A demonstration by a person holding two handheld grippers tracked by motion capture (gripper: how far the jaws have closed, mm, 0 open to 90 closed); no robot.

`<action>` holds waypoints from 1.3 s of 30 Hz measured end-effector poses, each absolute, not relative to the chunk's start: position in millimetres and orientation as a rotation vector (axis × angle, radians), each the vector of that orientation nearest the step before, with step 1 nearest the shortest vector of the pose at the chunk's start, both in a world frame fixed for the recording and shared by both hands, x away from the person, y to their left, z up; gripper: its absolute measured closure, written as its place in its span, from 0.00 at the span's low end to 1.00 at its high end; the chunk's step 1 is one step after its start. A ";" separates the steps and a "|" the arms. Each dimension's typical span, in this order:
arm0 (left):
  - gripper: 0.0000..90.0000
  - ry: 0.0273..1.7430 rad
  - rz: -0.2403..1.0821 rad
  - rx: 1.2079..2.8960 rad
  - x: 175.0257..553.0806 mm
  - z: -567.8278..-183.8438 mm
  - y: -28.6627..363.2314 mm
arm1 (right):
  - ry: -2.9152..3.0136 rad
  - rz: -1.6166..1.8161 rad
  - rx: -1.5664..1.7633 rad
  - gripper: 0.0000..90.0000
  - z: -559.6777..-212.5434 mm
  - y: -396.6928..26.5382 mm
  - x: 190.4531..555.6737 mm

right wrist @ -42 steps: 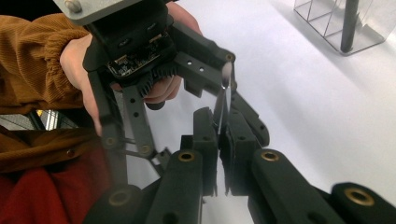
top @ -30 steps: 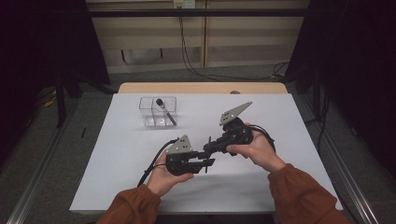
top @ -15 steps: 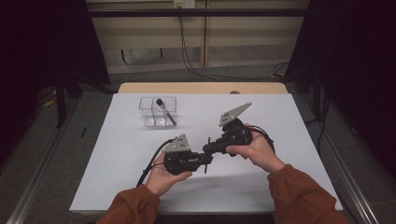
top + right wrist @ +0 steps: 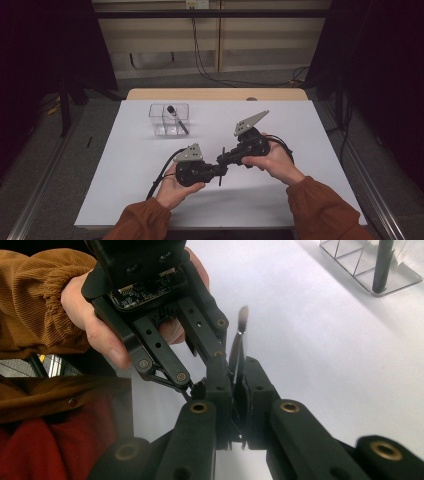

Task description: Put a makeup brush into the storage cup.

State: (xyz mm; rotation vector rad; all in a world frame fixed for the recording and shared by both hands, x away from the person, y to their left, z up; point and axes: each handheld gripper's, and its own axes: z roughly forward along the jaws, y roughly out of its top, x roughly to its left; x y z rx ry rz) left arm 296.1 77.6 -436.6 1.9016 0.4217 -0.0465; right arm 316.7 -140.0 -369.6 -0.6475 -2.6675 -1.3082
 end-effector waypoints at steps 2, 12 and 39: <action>0.95 0.425 -0.048 1.901 296.5 -436.1 78.9 | -2.670 -1.321 -0.644 0.93 -370.2 -140.7 317.2; 0.95 0.423 -0.033 1.909 296.6 -432.8 82.0 | -2.641 -1.374 -0.637 0.87 -372.4 -141.1 315.7; 0.95 0.435 -0.013 1.894 296.7 -430.3 86.0 | -2.651 -1.532 -0.684 0.37 -379.2 -154.7 306.5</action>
